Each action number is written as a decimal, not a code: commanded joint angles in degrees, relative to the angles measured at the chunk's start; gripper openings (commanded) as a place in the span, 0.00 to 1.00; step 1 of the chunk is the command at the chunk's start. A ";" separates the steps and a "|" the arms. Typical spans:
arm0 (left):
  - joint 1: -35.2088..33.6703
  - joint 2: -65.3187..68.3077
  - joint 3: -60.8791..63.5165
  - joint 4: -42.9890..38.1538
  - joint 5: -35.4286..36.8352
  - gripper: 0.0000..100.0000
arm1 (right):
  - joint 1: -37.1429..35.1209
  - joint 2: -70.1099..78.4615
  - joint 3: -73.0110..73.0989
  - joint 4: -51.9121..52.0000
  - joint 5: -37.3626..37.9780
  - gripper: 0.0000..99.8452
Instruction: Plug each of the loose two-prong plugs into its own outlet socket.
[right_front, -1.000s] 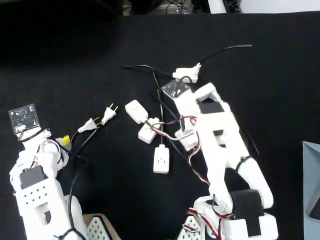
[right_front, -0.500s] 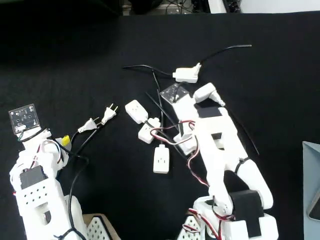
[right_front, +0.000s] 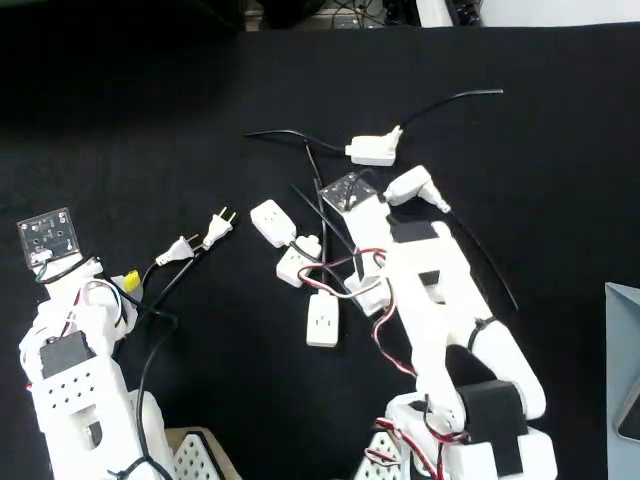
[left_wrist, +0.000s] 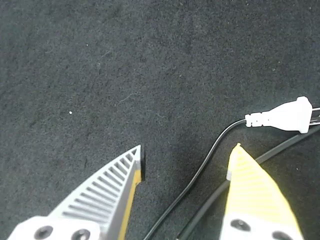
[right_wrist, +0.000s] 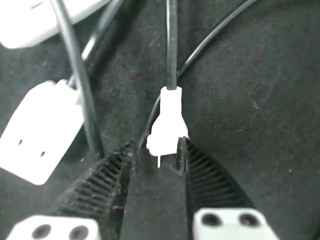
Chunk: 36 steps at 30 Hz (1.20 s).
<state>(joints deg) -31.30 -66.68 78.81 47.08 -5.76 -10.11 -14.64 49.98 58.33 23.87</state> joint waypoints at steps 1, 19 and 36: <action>-0.31 -0.53 -0.57 -1.23 0.09 0.27 | -0.97 -1.45 2.24 -3.34 -0.18 0.13; -0.31 -0.53 -0.57 -1.23 0.09 0.27 | -0.70 -0.57 2.42 -7.12 -0.18 0.13; -0.31 -0.53 -0.57 -1.23 0.09 0.27 | 5.19 11.56 -7.25 -5.10 1.32 0.01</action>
<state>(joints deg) -31.30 -66.68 78.81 47.08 -5.76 -6.77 -3.47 45.14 52.35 24.04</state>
